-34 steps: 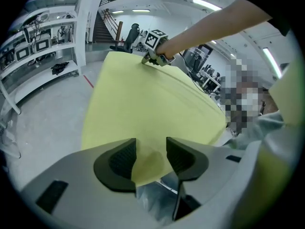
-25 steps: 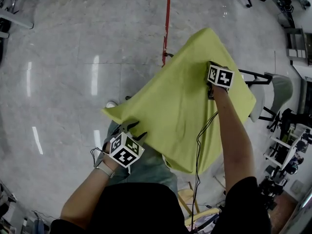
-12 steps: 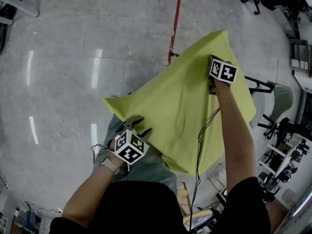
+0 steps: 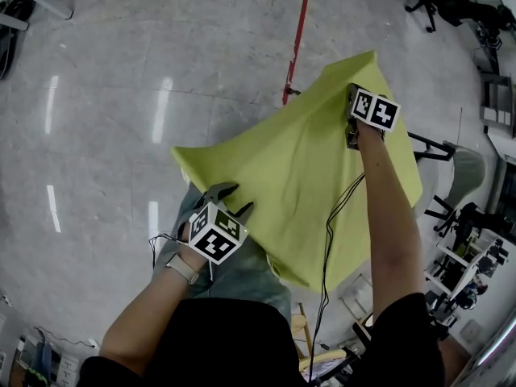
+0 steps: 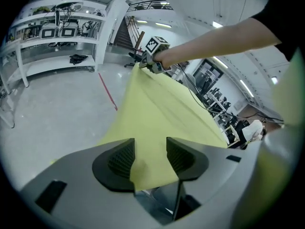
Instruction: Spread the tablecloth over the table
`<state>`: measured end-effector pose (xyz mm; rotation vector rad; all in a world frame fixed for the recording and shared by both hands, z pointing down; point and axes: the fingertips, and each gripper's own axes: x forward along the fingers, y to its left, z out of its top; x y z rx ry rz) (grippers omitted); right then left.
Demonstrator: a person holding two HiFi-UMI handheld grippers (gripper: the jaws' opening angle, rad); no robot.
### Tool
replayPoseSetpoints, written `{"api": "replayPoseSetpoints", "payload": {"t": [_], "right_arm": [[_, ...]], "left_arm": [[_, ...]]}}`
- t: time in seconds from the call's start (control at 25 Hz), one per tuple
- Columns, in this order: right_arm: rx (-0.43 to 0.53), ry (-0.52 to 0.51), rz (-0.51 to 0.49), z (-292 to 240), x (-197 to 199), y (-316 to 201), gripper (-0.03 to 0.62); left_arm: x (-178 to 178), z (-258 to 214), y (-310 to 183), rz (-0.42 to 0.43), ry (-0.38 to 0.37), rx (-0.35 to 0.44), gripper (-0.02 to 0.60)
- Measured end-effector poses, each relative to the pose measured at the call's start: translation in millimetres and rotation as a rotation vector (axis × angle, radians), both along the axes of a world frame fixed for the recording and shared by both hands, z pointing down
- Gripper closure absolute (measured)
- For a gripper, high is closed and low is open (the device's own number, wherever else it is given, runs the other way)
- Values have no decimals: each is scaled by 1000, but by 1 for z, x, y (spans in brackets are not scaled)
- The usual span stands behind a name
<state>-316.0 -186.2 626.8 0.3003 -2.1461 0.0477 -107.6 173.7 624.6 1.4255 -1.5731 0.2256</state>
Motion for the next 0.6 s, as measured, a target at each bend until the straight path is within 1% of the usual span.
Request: {"api": "replayPoseSetpoints", "payload": {"t": [0.08, 0.16, 0.28, 0.4, 0.48, 0.6], "right_arm": [[28, -9, 2, -9, 3, -4, 589], [45, -3, 2, -15, 11, -9, 588], [55, 26, 17, -15, 39, -21, 588], [72, 80, 34, -10, 72, -35, 588], [89, 113, 59, -5, 90, -47, 588], [92, 147, 95, 7, 109, -54, 589]], "left_arm": [[4, -4, -8, 23, 11, 21, 379], [14, -7, -19, 70, 6, 30, 379], [38, -8, -35, 139, 15, 37, 379], [63, -6, -44, 192, 44, 36, 379], [75, 1, -48, 219, 59, 23, 379], [81, 10, -50, 228, 52, 15, 380]]}}
